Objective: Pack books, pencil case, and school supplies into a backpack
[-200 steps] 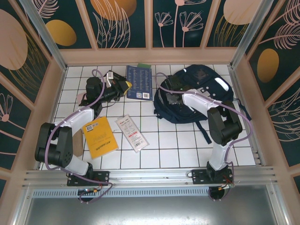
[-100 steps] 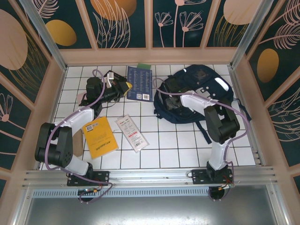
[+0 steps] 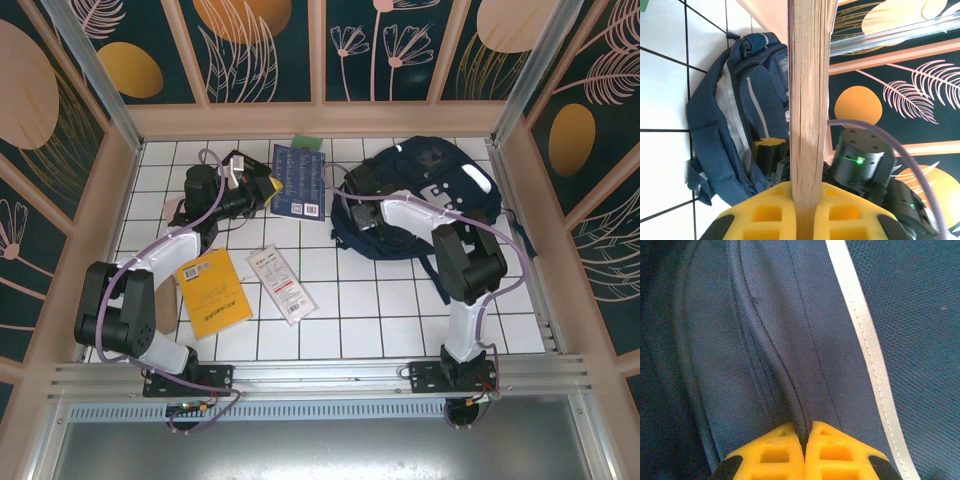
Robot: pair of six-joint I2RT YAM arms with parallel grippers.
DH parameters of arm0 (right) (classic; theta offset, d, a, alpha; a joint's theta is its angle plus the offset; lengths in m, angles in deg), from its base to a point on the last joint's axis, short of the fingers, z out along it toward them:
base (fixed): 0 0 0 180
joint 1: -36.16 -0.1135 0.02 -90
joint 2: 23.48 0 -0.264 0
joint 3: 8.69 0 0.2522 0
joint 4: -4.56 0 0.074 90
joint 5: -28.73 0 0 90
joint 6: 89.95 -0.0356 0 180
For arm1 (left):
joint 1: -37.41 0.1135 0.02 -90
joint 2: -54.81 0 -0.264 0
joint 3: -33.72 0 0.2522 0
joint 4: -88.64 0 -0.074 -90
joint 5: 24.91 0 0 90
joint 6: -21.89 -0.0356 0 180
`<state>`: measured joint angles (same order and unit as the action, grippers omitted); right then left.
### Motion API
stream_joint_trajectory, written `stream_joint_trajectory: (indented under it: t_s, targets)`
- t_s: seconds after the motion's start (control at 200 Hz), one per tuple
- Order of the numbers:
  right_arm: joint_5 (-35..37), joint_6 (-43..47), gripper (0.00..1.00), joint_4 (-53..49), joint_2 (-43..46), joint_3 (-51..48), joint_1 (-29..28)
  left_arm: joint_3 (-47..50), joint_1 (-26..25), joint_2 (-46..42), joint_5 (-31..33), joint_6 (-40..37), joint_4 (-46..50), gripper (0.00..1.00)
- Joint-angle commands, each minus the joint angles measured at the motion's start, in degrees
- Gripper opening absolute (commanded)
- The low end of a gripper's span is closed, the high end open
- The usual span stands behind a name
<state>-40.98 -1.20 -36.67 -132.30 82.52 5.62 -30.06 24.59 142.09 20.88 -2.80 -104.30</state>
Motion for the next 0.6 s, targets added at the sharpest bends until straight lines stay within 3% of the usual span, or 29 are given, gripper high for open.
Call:
stream_joint_trajectory:
  t_s: [0.0,0.33,0.595]
  targets:
    - [1.5,-2.3,0.00,-3.5,6.7,7.0,0.3,-0.8,-0.1,0.7,1.0,-0.4,-2.5,0.00]
    - [-7.1,-6.6,0.00,-12.1,9.1,25.0,1.0,0.4,-3.7,6.1,6.2,5.4,-9.8,0.00]
    - [-18.0,-12.5,0.00,-13.0,9.8,32.4,4.0,-6.7,-12.1,16.9,13.3,9.8,-13.4,0.00]
